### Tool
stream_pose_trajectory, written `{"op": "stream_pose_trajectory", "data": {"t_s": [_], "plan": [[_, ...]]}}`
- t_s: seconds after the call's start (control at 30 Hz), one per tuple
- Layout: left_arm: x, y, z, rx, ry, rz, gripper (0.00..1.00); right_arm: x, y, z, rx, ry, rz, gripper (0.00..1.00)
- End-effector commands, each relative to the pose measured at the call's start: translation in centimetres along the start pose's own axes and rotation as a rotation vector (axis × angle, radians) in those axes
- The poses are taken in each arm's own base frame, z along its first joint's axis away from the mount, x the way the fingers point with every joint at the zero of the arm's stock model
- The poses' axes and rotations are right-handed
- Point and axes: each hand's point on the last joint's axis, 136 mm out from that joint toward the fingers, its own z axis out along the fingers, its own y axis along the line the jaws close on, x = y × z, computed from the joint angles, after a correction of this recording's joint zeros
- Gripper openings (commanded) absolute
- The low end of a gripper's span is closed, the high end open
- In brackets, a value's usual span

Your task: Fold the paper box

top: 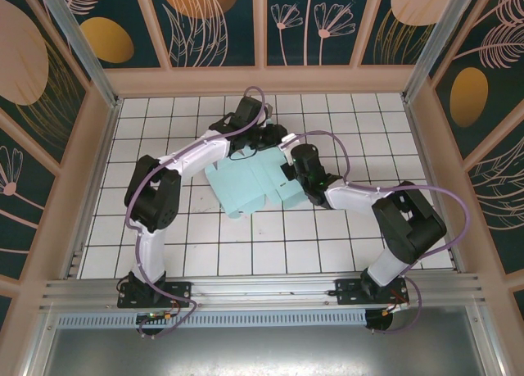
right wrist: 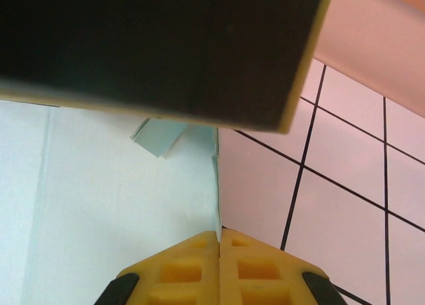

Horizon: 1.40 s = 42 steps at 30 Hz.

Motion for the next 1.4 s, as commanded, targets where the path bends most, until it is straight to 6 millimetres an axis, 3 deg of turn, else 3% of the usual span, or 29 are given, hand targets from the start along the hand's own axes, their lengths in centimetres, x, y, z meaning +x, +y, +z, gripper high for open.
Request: {"op": "stream_pose_trajectory", "data": {"t_s": [0.0, 0.23, 0.33, 0.37, 0.43, 0.5, 0.7, 0.8, 0.93, 1.0, 1.2, 1.37], "plan": [[-0.3, -1.5, 0.7, 0.061, -0.003, 0.005, 0.38, -1.3, 0.2, -0.6, 0.005, -0.038, -0.019, 0.00], [-0.1, -1.1, 1.0, 0.049, 0.004, 0.003, 0.16, -1.4, 0.4, -0.3, 0.006, -0.037, -0.027, 0.00], [-0.1, -0.9, 1.0, 0.046, 0.005, 0.002, 0.15, -1.4, 0.6, -0.3, 0.004, -0.033, -0.031, 0.00], [-0.1, -1.0, 0.9, 0.046, 0.003, 0.003, 0.18, -1.5, 0.5, -0.3, 0.005, -0.034, -0.031, 0.00], [-0.2, -1.1, 0.8, 0.048, -0.003, 0.006, 0.34, -1.5, 0.6, -0.3, 0.006, -0.034, -0.036, 0.00], [-0.3, -1.3, 0.7, 0.057, -0.009, 0.004, 0.44, -1.6, 0.7, -0.2, 0.010, -0.032, -0.042, 0.00], [-0.6, -2.6, 0.3, 0.125, -0.025, -0.013, 0.52, -1.5, 1.2, 0.3, 0.030, -0.018, -0.083, 0.00], [-0.7, -2.0, 0.4, 0.103, -0.037, -0.027, 0.53, -1.6, 1.5, 0.3, 0.034, -0.019, -0.101, 0.00], [-0.3, -1.0, 1.4, 0.059, -0.007, -0.077, 0.39, -2.1, 1.6, 0.3, 0.082, -0.031, -0.142, 0.00], [0.0, -1.2, 1.9, 0.082, 0.020, -0.102, 0.37, -2.3, 1.5, 0.3, 0.102, -0.037, -0.156, 0.00], [-0.6, -1.6, 1.2, 0.092, -0.023, -0.119, 0.19, -2.1, 1.7, 0.4, 0.120, -0.029, -0.186, 0.00], [-0.6, -1.7, 1.0, 0.092, -0.024, -0.118, 0.16, -1.8, 1.9, 0.3, 0.113, -0.025, -0.188, 0.00]]}}
